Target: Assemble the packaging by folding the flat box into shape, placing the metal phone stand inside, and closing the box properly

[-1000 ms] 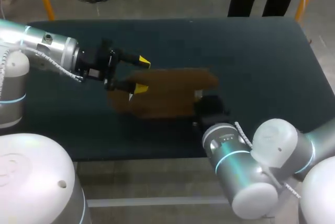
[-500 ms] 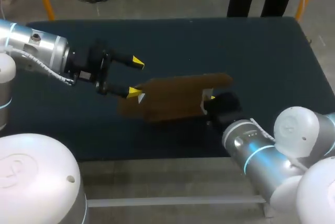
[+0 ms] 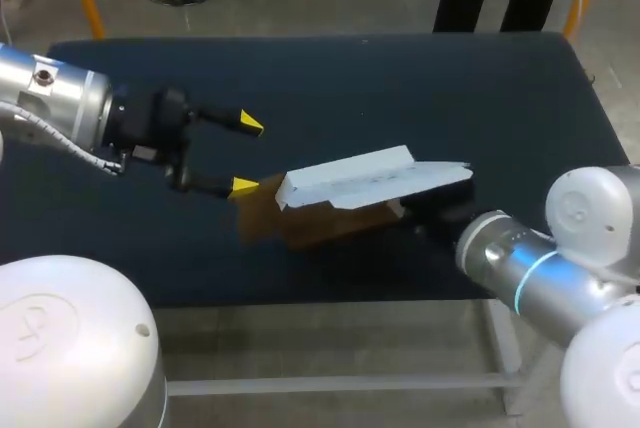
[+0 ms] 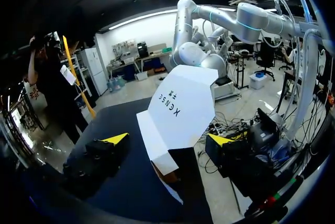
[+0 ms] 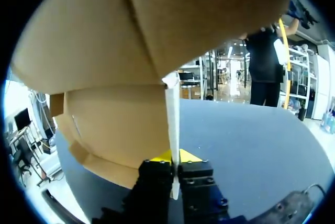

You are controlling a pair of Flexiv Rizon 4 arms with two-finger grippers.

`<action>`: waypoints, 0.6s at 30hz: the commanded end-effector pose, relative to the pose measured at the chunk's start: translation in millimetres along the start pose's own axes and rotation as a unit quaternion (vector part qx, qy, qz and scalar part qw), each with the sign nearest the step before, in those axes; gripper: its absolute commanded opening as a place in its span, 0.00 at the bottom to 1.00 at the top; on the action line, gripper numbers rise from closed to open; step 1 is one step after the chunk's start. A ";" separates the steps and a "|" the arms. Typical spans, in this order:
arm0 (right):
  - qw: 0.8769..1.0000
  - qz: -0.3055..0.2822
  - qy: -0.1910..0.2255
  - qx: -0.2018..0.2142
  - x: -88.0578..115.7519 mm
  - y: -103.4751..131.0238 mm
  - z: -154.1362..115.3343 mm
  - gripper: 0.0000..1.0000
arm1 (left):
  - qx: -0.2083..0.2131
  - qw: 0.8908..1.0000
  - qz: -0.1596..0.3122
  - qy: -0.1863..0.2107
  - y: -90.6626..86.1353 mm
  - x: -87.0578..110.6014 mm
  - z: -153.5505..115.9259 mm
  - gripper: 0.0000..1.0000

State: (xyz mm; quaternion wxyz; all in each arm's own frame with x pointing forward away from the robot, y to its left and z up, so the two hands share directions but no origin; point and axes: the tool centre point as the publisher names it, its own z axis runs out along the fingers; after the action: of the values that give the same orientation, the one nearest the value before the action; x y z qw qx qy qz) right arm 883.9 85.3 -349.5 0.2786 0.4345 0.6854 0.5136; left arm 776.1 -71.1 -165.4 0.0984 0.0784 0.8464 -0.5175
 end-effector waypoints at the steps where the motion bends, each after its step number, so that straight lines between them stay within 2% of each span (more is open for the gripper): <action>1: 0.993 -0.002 0.115 0.011 -4.3 9.2 1.0 0.00 | -0.009 1.000 -0.002 -0.014 -5.1 10.8 -11.0 1.00; 9: 0.986 -0.006 0.165 0.018 -1.8 15.8 0.2 0.00 | -0.017 1.000 0.000 -0.021 -8.7 14.7 -20.4 1.00; 18: 0.980 -0.006 0.197 0.028 -5.1 18.5 -1.0 0.00 | -0.024 0.999 0.005 -0.021 -10.1 18.9 -30.0 1.00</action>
State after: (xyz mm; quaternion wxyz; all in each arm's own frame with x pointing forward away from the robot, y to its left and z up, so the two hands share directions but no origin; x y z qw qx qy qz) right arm 888.4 86.3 -335.6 0.1900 0.3714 0.7275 0.5447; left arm 757.8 -52.8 -151.9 0.1206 0.0695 0.8549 -0.4998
